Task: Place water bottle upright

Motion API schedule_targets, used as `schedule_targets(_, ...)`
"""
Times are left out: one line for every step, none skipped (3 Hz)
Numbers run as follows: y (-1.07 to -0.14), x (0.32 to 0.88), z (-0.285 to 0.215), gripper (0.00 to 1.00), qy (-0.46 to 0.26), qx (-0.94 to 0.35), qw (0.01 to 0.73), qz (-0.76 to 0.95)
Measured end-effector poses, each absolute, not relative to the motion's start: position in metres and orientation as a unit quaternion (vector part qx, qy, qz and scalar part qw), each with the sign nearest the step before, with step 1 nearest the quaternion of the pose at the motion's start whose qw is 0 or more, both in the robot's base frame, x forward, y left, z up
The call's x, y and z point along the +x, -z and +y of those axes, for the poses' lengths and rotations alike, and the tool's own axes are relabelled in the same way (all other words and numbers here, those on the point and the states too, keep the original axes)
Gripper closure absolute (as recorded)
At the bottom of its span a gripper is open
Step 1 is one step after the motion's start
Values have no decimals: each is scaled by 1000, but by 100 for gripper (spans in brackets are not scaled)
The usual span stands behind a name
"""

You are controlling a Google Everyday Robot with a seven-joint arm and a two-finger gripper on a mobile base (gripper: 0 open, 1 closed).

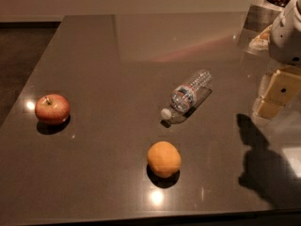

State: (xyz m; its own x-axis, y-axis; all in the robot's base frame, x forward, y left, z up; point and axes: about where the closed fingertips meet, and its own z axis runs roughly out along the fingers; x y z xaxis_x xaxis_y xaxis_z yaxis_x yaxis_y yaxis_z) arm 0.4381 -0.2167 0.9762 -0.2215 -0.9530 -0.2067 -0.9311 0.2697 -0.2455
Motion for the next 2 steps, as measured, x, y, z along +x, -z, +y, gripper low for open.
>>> schedule_targets(-976, 438, -217, 0, 34, -603, 159, 781)
schedule_targets(-978, 447, -205, 0, 29, -621, 168, 765)
